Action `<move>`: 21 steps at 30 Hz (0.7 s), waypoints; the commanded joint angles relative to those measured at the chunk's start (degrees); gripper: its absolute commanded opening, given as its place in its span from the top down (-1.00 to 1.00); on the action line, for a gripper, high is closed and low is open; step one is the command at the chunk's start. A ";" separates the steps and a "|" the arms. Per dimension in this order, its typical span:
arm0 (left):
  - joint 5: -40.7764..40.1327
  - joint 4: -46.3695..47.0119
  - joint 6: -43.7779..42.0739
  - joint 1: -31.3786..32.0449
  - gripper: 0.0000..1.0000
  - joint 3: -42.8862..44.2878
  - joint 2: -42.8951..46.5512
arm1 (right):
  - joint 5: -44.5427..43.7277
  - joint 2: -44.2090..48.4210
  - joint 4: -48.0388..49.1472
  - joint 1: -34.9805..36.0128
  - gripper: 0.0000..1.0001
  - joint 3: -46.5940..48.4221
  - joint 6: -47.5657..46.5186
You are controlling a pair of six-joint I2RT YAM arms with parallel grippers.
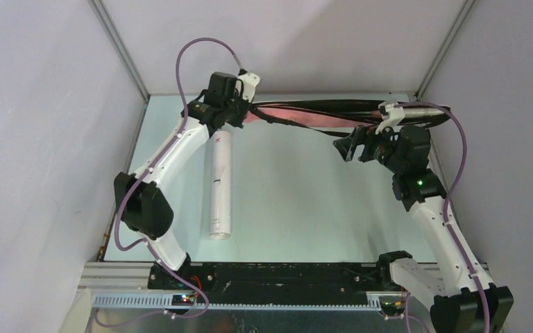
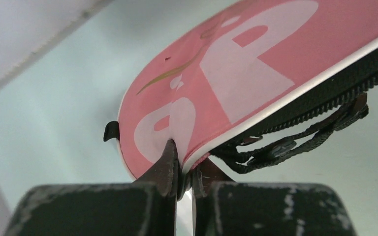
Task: Pack up the badminton gear
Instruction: Adjust the racket bag at the center of the board.
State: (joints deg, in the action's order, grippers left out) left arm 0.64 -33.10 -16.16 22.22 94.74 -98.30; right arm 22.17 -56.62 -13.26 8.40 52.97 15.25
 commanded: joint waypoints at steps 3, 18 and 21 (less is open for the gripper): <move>4.48 6.41 29.08 4.42 1.00 -4.39 11.02 | -1.12 0.99 15.75 5.78 -0.83 -4.59 -1.94; -9.83 3.66 40.45 23.81 1.00 -23.51 23.79 | -11.94 -9.34 16.04 18.35 -0.66 -9.38 -6.86; -8.22 3.29 41.22 24.26 1.00 -24.75 24.29 | -13.57 -10.02 18.01 20.02 -0.65 -11.69 -8.32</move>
State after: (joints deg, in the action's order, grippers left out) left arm -5.80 -32.67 19.57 46.37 71.00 -77.10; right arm 11.92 -66.11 1.37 26.41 43.38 10.85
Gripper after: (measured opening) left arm 0.078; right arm 0.828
